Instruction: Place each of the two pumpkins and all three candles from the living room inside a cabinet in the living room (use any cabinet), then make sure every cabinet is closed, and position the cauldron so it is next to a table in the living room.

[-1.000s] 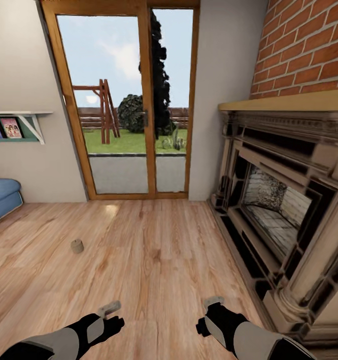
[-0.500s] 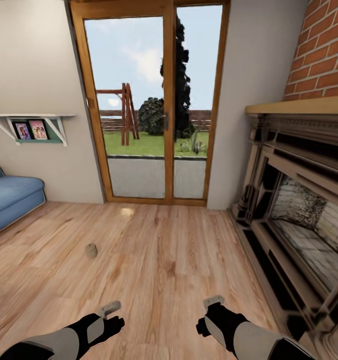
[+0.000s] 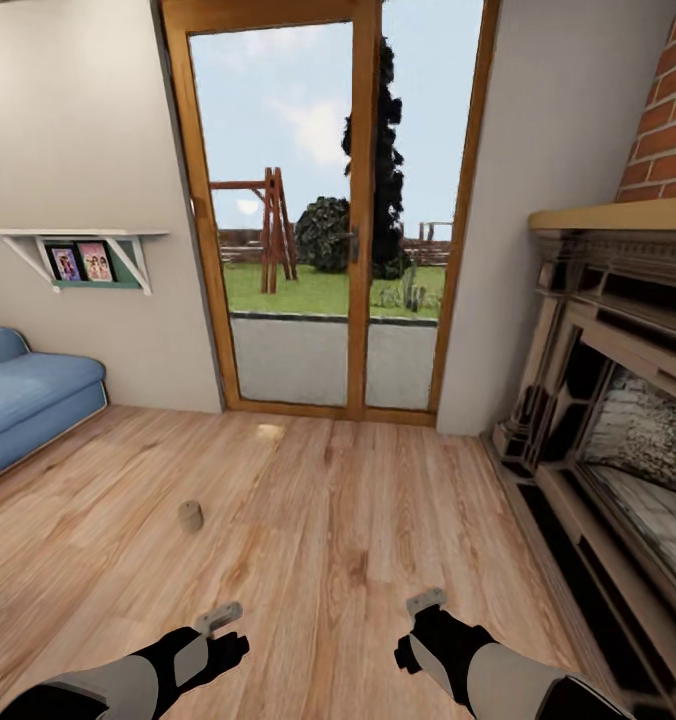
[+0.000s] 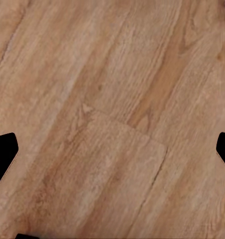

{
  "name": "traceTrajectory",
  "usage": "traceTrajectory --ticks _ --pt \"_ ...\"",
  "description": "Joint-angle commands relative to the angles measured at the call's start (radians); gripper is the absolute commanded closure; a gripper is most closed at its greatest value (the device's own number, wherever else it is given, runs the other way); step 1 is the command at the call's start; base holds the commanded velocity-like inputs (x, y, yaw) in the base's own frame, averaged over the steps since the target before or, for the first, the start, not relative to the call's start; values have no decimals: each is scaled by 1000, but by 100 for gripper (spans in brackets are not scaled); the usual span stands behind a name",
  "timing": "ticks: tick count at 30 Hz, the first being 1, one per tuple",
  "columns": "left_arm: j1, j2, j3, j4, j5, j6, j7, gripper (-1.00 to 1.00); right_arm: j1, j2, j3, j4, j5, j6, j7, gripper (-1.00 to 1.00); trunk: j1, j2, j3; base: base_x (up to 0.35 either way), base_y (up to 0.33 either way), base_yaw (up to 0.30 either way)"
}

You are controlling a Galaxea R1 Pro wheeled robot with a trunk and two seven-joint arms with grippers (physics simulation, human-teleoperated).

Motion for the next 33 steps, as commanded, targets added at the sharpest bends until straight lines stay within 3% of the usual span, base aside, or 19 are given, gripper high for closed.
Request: traceTrajectory --ticks 1,18,33 --pt "-1 -1 -8 1 10 2 2 -100 0 0 8 -2 -10 5 -6 -100 1 0 -1 334 0 218" --pt "-1 -2 -8 1 10 2 2 -100 0 0 10 -2 -9 5 -5 -100 1 0 9 323 -34 257" --pt "-1 -8 -8 1 9 -62 4 -100 0 0 10 -2 -9 5 -5 -100 1 0 15 97 -66 268"
